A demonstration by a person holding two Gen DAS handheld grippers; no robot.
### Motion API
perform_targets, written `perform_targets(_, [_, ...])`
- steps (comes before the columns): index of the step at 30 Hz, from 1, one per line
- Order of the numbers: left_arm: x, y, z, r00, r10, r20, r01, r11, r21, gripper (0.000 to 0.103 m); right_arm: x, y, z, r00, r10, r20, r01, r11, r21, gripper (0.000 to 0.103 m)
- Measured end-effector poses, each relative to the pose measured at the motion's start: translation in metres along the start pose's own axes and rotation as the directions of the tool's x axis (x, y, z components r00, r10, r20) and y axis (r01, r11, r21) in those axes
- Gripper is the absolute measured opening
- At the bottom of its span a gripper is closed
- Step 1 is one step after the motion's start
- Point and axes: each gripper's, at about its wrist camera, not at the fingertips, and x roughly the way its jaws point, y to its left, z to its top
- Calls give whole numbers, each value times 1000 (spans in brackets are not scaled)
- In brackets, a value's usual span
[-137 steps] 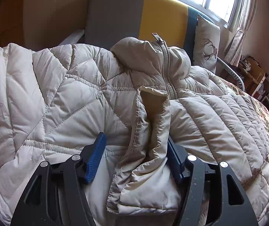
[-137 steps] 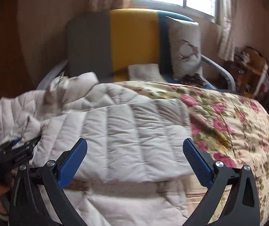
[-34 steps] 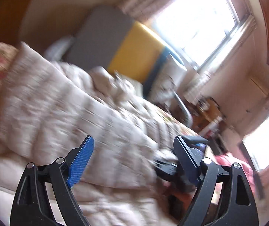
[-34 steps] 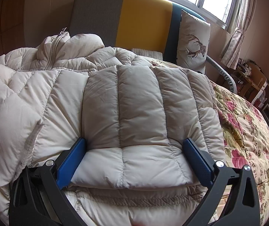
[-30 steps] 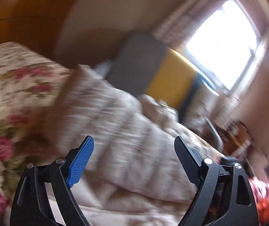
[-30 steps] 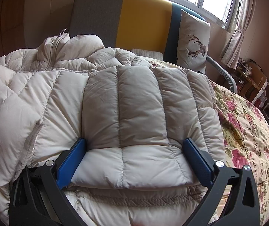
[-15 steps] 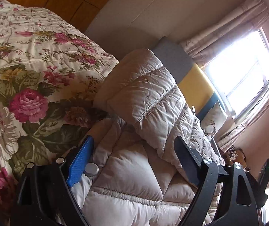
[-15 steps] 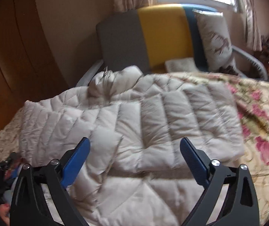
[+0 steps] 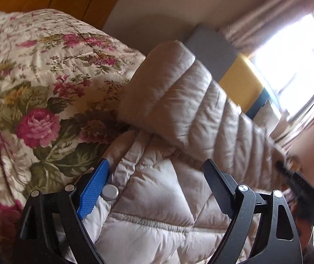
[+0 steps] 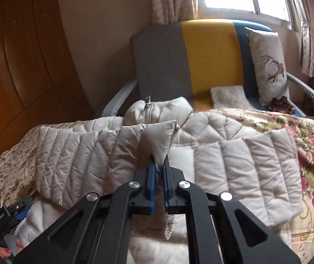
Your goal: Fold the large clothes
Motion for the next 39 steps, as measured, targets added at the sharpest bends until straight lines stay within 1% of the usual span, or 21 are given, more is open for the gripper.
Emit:
perform_targets(1, [3, -6, 5, 998, 46, -37, -44, 998, 47, 86, 6, -5, 1, 1000, -2, 7, 2, 1000, 4, 5])
perform_targets(2, [9, -12, 11, 991, 115, -74, -106, 988, 110, 86, 11, -10, -1, 1000, 0, 9, 0, 1000, 8, 5])
perform_targets(4, [23, -19, 20, 964, 244, -104, -219, 953, 210, 86, 23, -19, -8, 1000, -5, 12, 4, 1000, 18, 5])
perform_targets(5, [33, -22, 26, 950, 285, -127, -245, 934, 260, 86, 28, -23, -13, 1000, -8, 9, 8, 999, 32, 5])
perform_targets(7, [43, -20, 38, 941, 313, -127, -271, 924, 268, 86, 29, -39, -22, 1000, 0, 9, -1, 996, 91, 5])
perform_targets(8, [50, -18, 45, 942, 308, -134, -269, 931, 246, 86, 27, -48, -25, 1000, 7, 18, -9, 993, 115, 5])
perform_targets(10, [64, -18, 57, 949, 264, -174, -228, 952, 204, 86, 28, -56, -29, 999, 9, 32, -13, 989, 148, 5])
perform_targets(12, [75, -21, 69, 962, 204, -180, -176, 971, 160, 86, 27, -62, -32, 1000, 13, 28, -17, 985, 173, 5])
perform_targets(14, [76, -23, 78, 984, 138, -109, -124, 984, 126, 86, 26, -70, -33, 1000, 19, 22, -23, 979, 205, 5])
perform_targets(16, [74, -23, 81, 994, 109, -31, -105, 988, 114, 89, 30, -75, -34, 1000, 28, 7, -28, 973, 230, 5])
perform_targets(17, [74, -22, 81, 995, 99, 6, -100, 988, 115, 91, 30, -76, -35, 1000, 27, 1, -27, 972, 235, 5])
perform_targets(19, [77, -22, 78, 991, 127, 51, -133, 981, 143, 91, 30, -76, -35, 1000, 23, -8, -20, 972, 233, 5])
perform_targets(20, [80, -19, 74, 988, 148, 51, -154, 978, 144, 91, 30, -75, -35, 1000, 20, -12, -17, 973, 229, 5])
perform_targets(22, [82, -16, 70, 988, 149, 50, -154, 980, 128, 91, 29, -75, -37, 1000, 15, -16, -11, 974, 226, 5])
perform_targets(23, [80, -15, 69, 989, 138, 57, -144, 982, 126, 91, 30, -75, -38, 1000, 15, -16, -11, 974, 227, 5])
perform_targets(26, [63, -16, 66, 992, 58, 109, -73, 987, 145, 91, 30, -78, -38, 1000, 8, -6, -6, 968, 249, 5])
perform_targets(28, [61, -20, 64, 991, 80, 111, -99, 978, 182, 91, 29, -83, -38, 1000, 4, 6, -5, 962, 275, 5])
perform_targets(30, [65, -23, 60, 987, 148, 68, -159, 963, 218, 91, 28, -86, -38, 1000, 4, 9, -7, 957, 289, 5])
perform_targets(34, [83, -28, 58, 977, 212, -37, -195, 945, 261, 91, 26, -89, -38, 1000, -13, 13, 9, 953, 303, 5])
perform_targets(36, [87, -28, 64, 979, 201, -26, -188, 951, 247, 91, 23, -94, -40, 999, -29, 28, 18, 943, 333, 5])
perform_targets(39, [89, -29, 77, 977, 212, 37, -215, 951, 222, 91, 24, -99, -41, 999, -23, 23, 14, 934, 357, 5])
